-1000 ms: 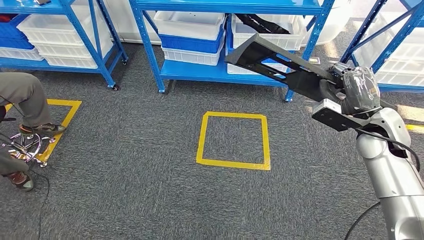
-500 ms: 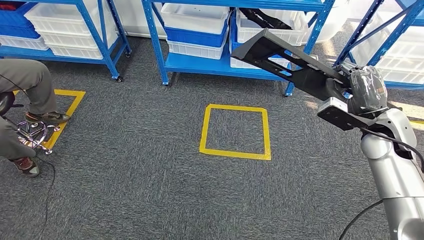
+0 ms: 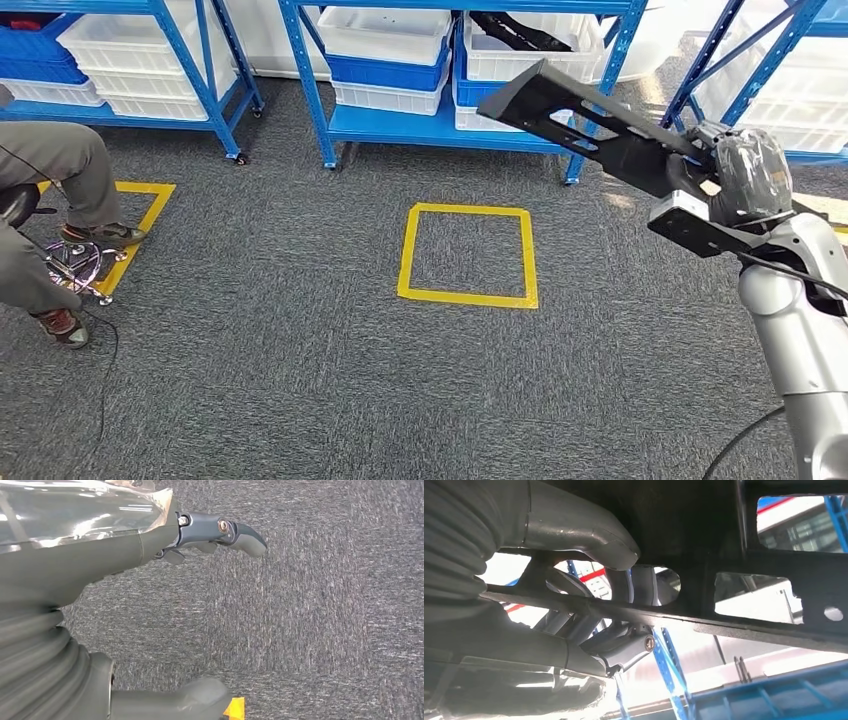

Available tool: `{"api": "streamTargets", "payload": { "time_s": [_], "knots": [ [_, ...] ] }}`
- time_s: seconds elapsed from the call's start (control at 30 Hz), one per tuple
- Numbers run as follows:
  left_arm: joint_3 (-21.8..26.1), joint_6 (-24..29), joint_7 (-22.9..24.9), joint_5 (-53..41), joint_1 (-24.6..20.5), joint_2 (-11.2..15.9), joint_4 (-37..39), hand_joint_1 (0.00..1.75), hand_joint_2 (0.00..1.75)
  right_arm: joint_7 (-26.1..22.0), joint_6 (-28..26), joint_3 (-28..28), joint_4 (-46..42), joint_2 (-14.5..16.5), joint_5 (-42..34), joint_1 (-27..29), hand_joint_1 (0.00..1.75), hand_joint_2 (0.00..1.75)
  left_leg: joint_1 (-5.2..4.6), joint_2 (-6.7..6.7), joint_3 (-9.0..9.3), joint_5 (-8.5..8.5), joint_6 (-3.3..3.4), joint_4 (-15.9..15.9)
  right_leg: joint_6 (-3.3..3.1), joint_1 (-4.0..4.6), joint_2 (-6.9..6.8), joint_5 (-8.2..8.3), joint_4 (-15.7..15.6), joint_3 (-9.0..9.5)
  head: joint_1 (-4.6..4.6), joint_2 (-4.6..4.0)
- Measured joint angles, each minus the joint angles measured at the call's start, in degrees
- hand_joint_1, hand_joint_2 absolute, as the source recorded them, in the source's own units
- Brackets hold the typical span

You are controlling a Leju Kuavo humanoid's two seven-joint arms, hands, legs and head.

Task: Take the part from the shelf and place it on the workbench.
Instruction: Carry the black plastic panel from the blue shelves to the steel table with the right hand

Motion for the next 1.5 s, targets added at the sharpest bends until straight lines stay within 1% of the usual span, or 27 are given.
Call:
{"api": "streamTargets", "payload": {
  "time_s": [0.07, 0.1, 0.17, 0.23, 0.3, 0.37, 0.4, 0.43, 0.47, 0.5, 0.57, 0.63, 0.73, 0.8, 0.87, 0.9, 0.93, 0.97, 1.07, 1.13, 1.23, 1.27, 1.3, 1.37, 1.43, 1.47, 1.5],
  "knots": [
    [-0.01, -0.04, 0.21, -0.27, -0.49, 0.07, -0.04, 0.0, 1.75, -0.15, -0.27, -0.3, -0.68, -0.76, 0.08, 0.76, 1.75, 1.75, -0.33, 0.84, 4.29, 1.36, 0.53, -6.82, 0.46, 0.08, -0.31, 0.28, -0.03, -0.15, 0.04, 0.0],
    [-0.02, -0.04, 0.27, -0.37, -0.73, 0.1, -0.05, 0.0, 1.75, -0.15, -0.38, -0.52, -1.0, -1.04, 0.07, 0.95, 1.75, 1.75, -0.61, 1.06, 5.14, 1.37, 0.9, -8.51, 0.73, 0.13, -0.52, 0.43, -0.05, -0.24, 0.03, 0.0],
    [-0.02, -0.04, 0.3, -0.43, -0.98, 0.18, -0.09, 0.0, 1.75, -0.15, -0.6, -0.87, -1.5, -1.41, 0.08, 1.33, 1.75, 1.75, -1.07, 0.68, 4.97, 1.5, 1.74, -9.25, 1.41, 0.18, -1.01, 0.83, -0.32, -0.38, 0.01, 0.0],
    [-0.03, -0.04, 0.34, -0.45, -1.05, 0.19, -0.12, 0.0, 1.75, -0.13, -0.76, -1.05, -1.9, -1.64, 0.14, 1.82, 1.75, 1.75, -1.01, 0.23, 4.91, 2.28, 2.64, -10.18, 1.85, 0.24, -1.0, 0.4, 0.24, -1.01, 0.01, 0.0],
    [-0.03, -0.04, 0.48, -0.46, -1.24, 0.15, -0.14, 0.0, 1.75, -0.05, -0.83, -1.25, -2.24, -1.85, 0.26, 2.17, 1.75, 1.75, -0.95, -0.17, 4.79, 3.14, 3.51, -10.93, 1.5, 0.29, -0.36, -2.1, 4.61, -3.18, 0.11, 0.0],
    [-0.02, -0.05, 0.63, -0.47, -1.42, 0.16, -0.15, 0.0, 1.75, 0.09, -0.84, -1.36, -2.41, -1.88, 0.52, 2.7, 1.75, 1.75, -1.14, -0.76, 4.37, 3.49, 3.93, -10.96, 1.06, 0.3, 0.16, -5.31, 12.21, -6.46, 0.16, 0.0],
    [-0.01, -0.08, 0.68, -0.5, -1.45, 0.16, -0.15, 0.0, 1.75, 0.14, -0.84, -1.37, -2.45, -1.85, 0.7, 3.06, 1.75, 1.75, -1.22, -1.1, 4.23, 3.59, 3.99, -10.93, 1.16, 0.32, 0.28, -6.11, 14.91, -7.56, 0.16, 0.0],
    [-0.01, -0.16, 0.72, -0.53, -1.45, 0.12, -0.15, 0.0, 1.75, 0.18, -0.82, -1.37, -2.48, -1.8, 0.9, 3.37, 1.75, 1.75, -1.27, -1.46, 4.13, 3.67, 4.0, -10.86, 1.5, 0.33, 0.36, -6.04, 15.54, -7.66, 0.16, 0.0],
    [-0.02, -0.27, 0.75, -0.58, -1.46, 0.07, -0.15, 0.0, 1.75, 0.18, -0.81, -1.37, -2.51, -1.76, 1.09, 3.55, 1.75, 1.75, -1.3, -1.84, 4.08, 3.72, 3.97, -10.74, 2.0, 0.3, 0.44, -5.08, 13.78, -6.59, 0.16, 0.0],
    [-0.02, -0.38, 0.78, -0.65, -1.47, 0.01, -0.15, 0.0, 1.75, 0.18, -0.79, -1.37, -2.55, -1.74, 1.23, 3.56, 1.75, 1.75, -1.31, -2.21, 4.03, 3.7, 3.89, -10.53, 2.52, 0.2, 0.66, -3.55, 10.08, -4.61, 0.18, 0.0],
    [-0.03, -0.5, 0.82, -0.85, -1.56, -0.03, -0.15, 0.0, 1.75, 0.19, -0.74, -1.39, -2.67, -1.74, 1.38, 3.26, 1.75, 1.75, -1.49, -2.87, 3.5, 3.54, 3.53, -9.74, 2.91, 0.07, 1.74, -1.27, 2.79, -0.91, 0.22, 0.0],
    [-0.03, -0.52, 0.9, -1.1, -1.58, -0.03, -0.15, 0.0, 1.75, 0.21, -0.68, -1.4, -2.78, -1.72, 1.44, 3.09, 1.75, 1.75, -1.68, -3.43, 2.65, 3.57, 2.97, -9.11, 2.42, 0.23, 2.35, -0.74, 0.31, 0.12, 0.21, 0.0],
    [-0.16, -0.57, 1.47, -1.65, -1.49, -0.05, -0.15, 0.0, 1.75, 0.22, -0.64, -1.36, -2.85, -1.47, 1.73, 2.99, 1.75, 1.75, -1.54, -3.5, 1.76, 3.3, 2.12, -8.36, 1.52, 0.01, 1.53, -0.29, 0.26, -0.09, 0.18, 0.0],
    [-0.38, -0.56, 1.96, -2.01, -1.66, -0.09, -0.15, 0.0, 1.75, 0.22, -0.64, -1.34, -2.93, -1.21, 2.11, 2.77, 1.75, 1.75, -1.26, -2.28, -0.07, 0.73, 1.33, -4.4, 0.78, -0.32, 0.94, -0.08, 0.15, -0.1, -0.04, 0.0],
    [-0.6, -0.61, 2.33, -2.34, -1.83, -0.17, -0.15, 0.0, 1.75, 0.24, -0.64, -1.28, -2.98, -0.99, 2.73, 2.74, 1.75, 1.75, -0.81, -1.26, -3.42, -2.75, 0.52, 2.91, 0.38, -0.21, 0.33, -0.05, 0.15, -0.14, -0.25, 0.0],
    [-0.72, -0.7, 2.54, -2.53, -1.86, -0.22, -0.15, 0.0, 1.75, 0.25, -0.64, -1.22, -2.99, -0.88, 3.09, 2.78, 1.75, 1.75, -0.56, -1.04, -4.8, -3.66, 0.25, 5.82, 0.38, -0.17, 0.04, -0.06, 0.15, -0.15, -0.25, 0.0],
    [-0.86, -0.92, 2.73, -2.74, -1.9, -0.28, -0.16, 0.0, 1.75, 0.27, -0.64, -1.15, -3.03, -0.77, 3.38, 2.87, 1.75, 1.75, -0.33, -0.88, -5.33, -3.55, 0.08, 6.9, 0.38, -0.16, -0.27, -0.06, 0.15, -0.15, -0.27, 0.0],
    [-1.05, -1.35, 2.99, -3.04, -1.99, -0.32, -0.17, 0.0, 1.75, 0.28, -0.61, -1.1, -3.12, -0.64, 3.62, 3.0, 1.75, 1.75, -0.15, -0.71, -4.74, -2.42, 0.02, 5.7, 0.39, -0.16, -0.58, -0.07, 0.15, -0.14, -0.26, 0.0],
    [-1.8, -2.93, 3.76, -4.33, -2.63, -0.38, -0.22, 0.0, 1.75, 0.28, -0.5, -1.04, -3.55, -0.22, 4.51, 3.38, 1.75, 1.75, -0.13, 0.53, 0.66, 2.34, 0.36, -5.08, 0.5, 0.02, -1.38, -0.1, 0.18, -0.16, -0.24, 0.0],
    [-2.37, -3.52, 4.18, -5.08, -3.19, -0.49, -0.26, 0.0, 1.75, 0.28, -0.53, -0.89, -3.7, 0.26, 5.43, 3.49, 1.75, 1.75, -0.56, 0.96, 2.14, 3.04, 0.78, -8.46, 0.86, 0.34, -1.85, -0.09, 0.19, -0.32, -0.16, 0.0],
    [-3.05, -3.9, 4.72, -5.54, -3.63, -0.86, -0.31, 0.0, 1.75, 0.28, -0.6, -0.4, -3.72, 1.33, 6.4, 3.47, 1.75, 1.75, -0.97, 0.15, 2.15, 3.61, 2.06, -9.21, 1.86, 0.53, -2.1, -0.24, 0.28, -0.72, -0.12, 0.0],
    [-3.21, -4.0, 4.84, -5.65, -3.77, -1.01, -0.34, 0.0, 1.75, 0.28, -0.6, -0.28, -3.69, 1.64, 6.55, 3.37, 1.75, 1.75, -0.98, -0.1, 2.27, 3.97, 2.64, -9.61, 1.87, 0.52, -1.66, -0.98, 1.45, -1.34, -0.08, 0.0],
    [-3.31, -4.08, 4.98, -5.74, -3.94, -1.13, -0.4, 0.0, 1.75, 0.27, -0.57, -0.2, -3.62, 1.93, 6.72, 3.23, 1.75, 1.75, -0.93, -0.35, 2.39, 4.28, 3.1, -9.99, 1.69, 0.5, -1.07, -2.21, 3.77, -2.45, 0.01, 0.0],
    [-3.37, -4.11, 5.39, -5.88, -4.25, -1.24, -0.48, 0.0, 1.75, 0.27, -0.44, 0.11, -3.3, 2.61, 7.19, 2.83, 1.75, 1.75, -1.05, -1.01, 2.31, 4.49, 3.5, -10.09, 1.07, 0.47, 0.02, -5.36, 11.35, -5.94, 0.19, 0.0],
    [-3.38, -4.03, 5.99, -6.01, -4.36, -1.32, -0.5, 0.0, 1.75, 0.28, -0.14, 0.67, -2.84, 3.55, 7.73, 2.44, 1.75, 1.75, -1.19, -1.78, 2.26, 4.55, 3.57, -10.06, 1.27, 0.56, 0.44, -6.68, 16.42, -8.38, 0.28, 0.0],
    [-3.38, -3.97, 6.26, -6.1, -4.37, -1.36, -0.5, 0.0, 1.75, 0.28, 0.02, 0.98, -2.64, 4.05, 7.92, 2.24, 1.75, 1.75, -1.24, -2.2, 2.26, 4.57, 3.57, -10.01, 1.66, 0.59, 0.54, -6.05, 15.81, -8.08, 0.34, 0.0],
    [-3.38, -3.91, 6.45, -6.2, -4.38, -1.38, -0.5, 0.0, 1.75, 0.28, 0.13, 1.29, -2.51, 4.5, 8.03, 2.02, 1.75, 1.75, -1.25, -2.63, 2.26, 4.57, 3.55, -9.89, 2.12, 0.54, 0.66, -4.66, 12.89, -6.63, 0.34, 0.0]
  ]
}}
